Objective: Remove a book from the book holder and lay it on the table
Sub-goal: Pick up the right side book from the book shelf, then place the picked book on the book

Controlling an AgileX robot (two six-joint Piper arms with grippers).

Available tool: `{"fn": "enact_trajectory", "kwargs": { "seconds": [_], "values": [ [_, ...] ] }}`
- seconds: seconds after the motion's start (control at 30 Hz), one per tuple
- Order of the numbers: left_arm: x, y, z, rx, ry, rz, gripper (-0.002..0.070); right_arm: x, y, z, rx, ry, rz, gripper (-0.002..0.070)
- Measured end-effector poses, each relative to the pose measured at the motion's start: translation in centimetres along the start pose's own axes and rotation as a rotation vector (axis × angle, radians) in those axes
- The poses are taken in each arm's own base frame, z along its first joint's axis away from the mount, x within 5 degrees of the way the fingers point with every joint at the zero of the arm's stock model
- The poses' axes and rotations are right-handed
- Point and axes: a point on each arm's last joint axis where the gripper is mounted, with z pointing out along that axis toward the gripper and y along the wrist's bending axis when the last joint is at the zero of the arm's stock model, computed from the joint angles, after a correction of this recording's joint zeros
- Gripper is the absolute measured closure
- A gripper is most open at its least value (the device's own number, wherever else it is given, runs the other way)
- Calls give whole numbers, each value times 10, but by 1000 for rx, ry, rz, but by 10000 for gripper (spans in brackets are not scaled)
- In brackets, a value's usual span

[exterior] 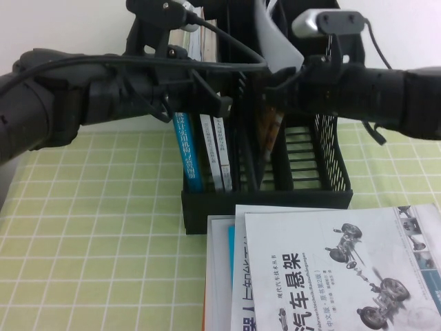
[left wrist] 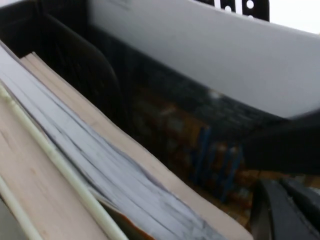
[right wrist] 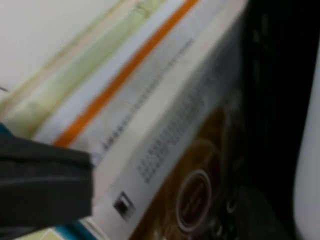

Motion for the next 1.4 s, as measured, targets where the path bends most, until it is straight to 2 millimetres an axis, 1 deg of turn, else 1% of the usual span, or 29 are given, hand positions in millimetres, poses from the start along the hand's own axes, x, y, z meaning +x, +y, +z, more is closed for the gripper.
{"fn": "enact_trajectory", "kwargs": {
  "seconds": [0.03, 0.1, 0.17, 0.23, 0.3, 0.37, 0.47, 0.57, 0.63, 0.7, 0.73, 0.83, 0.9, 0.97, 1.03, 1.13, 1.23, 1.3, 1.4],
  "values": [
    [0, 0, 0, 0, 0, 0, 678, -4, 3, 1, -23, -10, -17, 514],
    [-1, 0, 0, 4, -1, 1, 678, -9, 6, 1, -45, -24, -42, 598],
    [0, -1, 0, 11, 1, 1, 678, -18, 10, -3, -59, -49, -59, 636],
    [0, -2, 0, 20, 7, 10, 678, -30, 18, -14, -82, -86, -81, 652],
    [0, -3, -1, 26, 12, 20, 678, -45, 28, -30, -117, -131, -87, 657],
    [-2, -4, -4, 27, 6, 30, 678, -64, 41, -53, -174, -177, -75, 657],
    [-13, -9, -17, 27, -28, 49, 678, -89, 68, -95, -277, -182, -113, 659],
    [-30, -19, -42, 31, -68, 65, 678, -103, 94, -132, -373, -67, -252, 659],
    [-42, -29, -66, 38, -84, 56, 678, -109, 107, -154, -423, 62, -338, 659],
    [-51, -41, -91, 51, -87, 48, 678, -111, 115, -171, -462, 200, -412, 659],
    [-53, -46, -104, 49, -76, 50, 678, -115, 119, -180, -465, 240, -446, 659],
    [-57, -58, -135, 39, -36, 14, 678, -125, 126, -197, -421, 276, -505, 659],
    [-56, -63, -154, 10, 0, -20, 678, -128, 129, -202, -363, 287, -558, 659],
    [-53, -66, -174, -41, 43, -25, 678, -123, 133, -200, -294, 338, -646, 659],
    [-49, -70, -193, -82, 85, -25, 678, -111, 140, -194, -233, 414, -751, 659],
    [-44, -75, -221, -155, 126, -22, 678, -87, 155, -181, -181, 531, -909, 659],
    [-40, -82, -250, -209, 129, -20, 678, -60, 173, -171, -120, 634, -1072, 659],
    [-37, -87, -267, -233, 118, -19, 678, -42, 183, -166, -35, 689, -1192, 659],
    [-33, -98, -295, -252, 72, -26, 678, -18, 190, -158, 96, 748, -1317, 659]
  ]
}}
